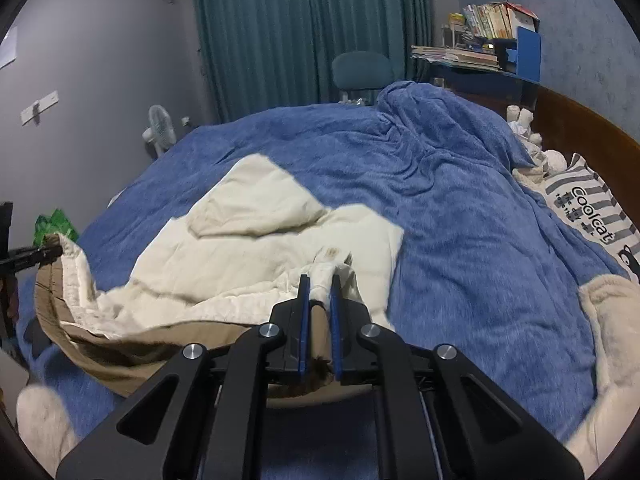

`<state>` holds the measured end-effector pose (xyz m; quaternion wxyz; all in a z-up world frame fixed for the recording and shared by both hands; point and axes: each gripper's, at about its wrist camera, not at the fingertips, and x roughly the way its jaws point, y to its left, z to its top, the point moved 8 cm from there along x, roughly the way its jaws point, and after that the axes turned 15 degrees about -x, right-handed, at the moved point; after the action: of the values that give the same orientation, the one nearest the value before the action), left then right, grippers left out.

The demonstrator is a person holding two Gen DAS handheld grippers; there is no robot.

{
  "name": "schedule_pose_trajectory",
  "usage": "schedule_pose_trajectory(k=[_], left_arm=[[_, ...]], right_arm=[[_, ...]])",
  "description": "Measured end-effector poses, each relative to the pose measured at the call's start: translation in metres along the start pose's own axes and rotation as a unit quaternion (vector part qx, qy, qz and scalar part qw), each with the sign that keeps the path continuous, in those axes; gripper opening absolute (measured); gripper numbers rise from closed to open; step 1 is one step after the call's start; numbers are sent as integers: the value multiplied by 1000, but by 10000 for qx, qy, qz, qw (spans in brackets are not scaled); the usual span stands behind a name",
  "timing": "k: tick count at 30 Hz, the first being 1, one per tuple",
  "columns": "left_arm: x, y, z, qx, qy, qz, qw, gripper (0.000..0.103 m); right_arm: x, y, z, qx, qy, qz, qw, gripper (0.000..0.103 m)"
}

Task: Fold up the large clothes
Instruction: 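Lift the gripped hem with both tools and fold it toward the hood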

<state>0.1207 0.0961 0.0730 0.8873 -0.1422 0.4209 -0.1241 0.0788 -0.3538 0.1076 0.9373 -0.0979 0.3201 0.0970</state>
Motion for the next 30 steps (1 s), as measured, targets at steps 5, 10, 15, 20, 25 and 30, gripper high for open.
schedule_pose_trajectory(k=[5,10,15,20,25,30], left_arm=[[43,7,37,-124,2,47,9999,7],[89,17,80,-154,-13,202,9997,7],[136,22,126,-224,-8,391,9990,7],[192,25,159,-240,167,697,9971,7],[247,43,155,-439,495,960,9932,7],[267,60,144,-644,585,1028,9909,11]], right_arm=[[46,-22,22,157,-15,-185,9997,9],[106,-45,48,254,78,-482,9985,9],[167,-71,73,421,230,-715,9963,9],[229,-92,75,714,524,-948,9915,9],[284,-103,53,1243,855,-839,9850,9],[311,-106,44,1467,894,-748,9823,10]])
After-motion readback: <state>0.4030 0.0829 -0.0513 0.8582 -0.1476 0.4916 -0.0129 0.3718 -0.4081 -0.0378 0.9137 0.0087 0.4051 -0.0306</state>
